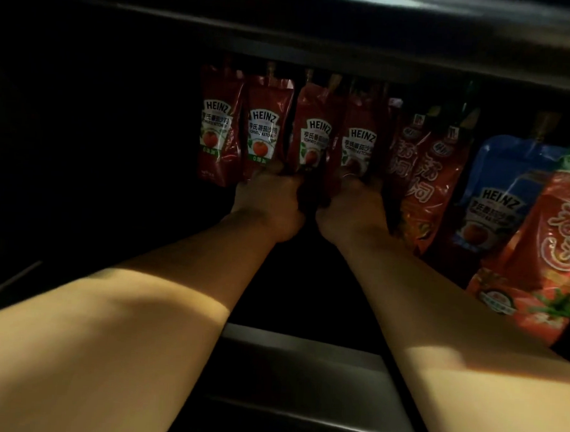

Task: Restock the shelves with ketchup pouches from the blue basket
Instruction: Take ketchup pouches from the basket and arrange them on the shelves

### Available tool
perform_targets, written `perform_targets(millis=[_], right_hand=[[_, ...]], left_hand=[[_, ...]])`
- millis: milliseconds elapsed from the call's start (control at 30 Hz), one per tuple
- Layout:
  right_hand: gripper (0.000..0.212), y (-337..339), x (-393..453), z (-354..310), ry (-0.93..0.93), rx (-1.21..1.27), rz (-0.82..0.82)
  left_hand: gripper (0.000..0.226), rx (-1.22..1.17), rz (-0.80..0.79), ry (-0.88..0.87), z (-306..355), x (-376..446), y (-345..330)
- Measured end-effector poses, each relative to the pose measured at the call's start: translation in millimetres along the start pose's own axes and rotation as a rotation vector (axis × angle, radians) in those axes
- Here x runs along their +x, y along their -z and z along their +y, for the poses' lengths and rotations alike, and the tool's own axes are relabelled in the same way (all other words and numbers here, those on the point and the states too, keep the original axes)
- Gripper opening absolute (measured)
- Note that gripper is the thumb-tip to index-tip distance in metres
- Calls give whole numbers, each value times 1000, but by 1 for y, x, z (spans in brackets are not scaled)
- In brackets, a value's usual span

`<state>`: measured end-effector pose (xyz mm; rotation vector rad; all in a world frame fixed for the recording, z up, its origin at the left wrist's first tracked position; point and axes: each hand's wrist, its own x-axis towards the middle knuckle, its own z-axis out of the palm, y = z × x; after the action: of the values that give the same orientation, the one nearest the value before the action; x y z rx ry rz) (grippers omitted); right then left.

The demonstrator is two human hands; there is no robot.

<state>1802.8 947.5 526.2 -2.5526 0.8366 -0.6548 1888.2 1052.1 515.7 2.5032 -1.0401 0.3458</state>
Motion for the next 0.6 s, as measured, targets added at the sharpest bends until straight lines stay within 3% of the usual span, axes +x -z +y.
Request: perform_targets(millis=[100, 233, 333, 400, 500, 600], right_hand=[[47, -2, 6, 0, 39, -103, -40], [53, -5, 7, 2, 37, -78, -23], [75, -5, 3, 1, -51, 7, 11], [79, -6, 3, -2, -15, -84, -4], [68, -10, 2, -5, 64, -37, -11], [68, -15, -2, -6, 57, -91, -126]], left_hand=[[65, 96, -88, 1, 0, 5, -4], [70, 113, -194, 33, -2, 9, -4], [49, -145, -43, 66, -11, 5, 5], [45, -164, 126, 201, -24, 4, 16], [72, -92, 112, 376, -41, 0, 24], [84, -142, -66, 343, -45, -3, 19]])
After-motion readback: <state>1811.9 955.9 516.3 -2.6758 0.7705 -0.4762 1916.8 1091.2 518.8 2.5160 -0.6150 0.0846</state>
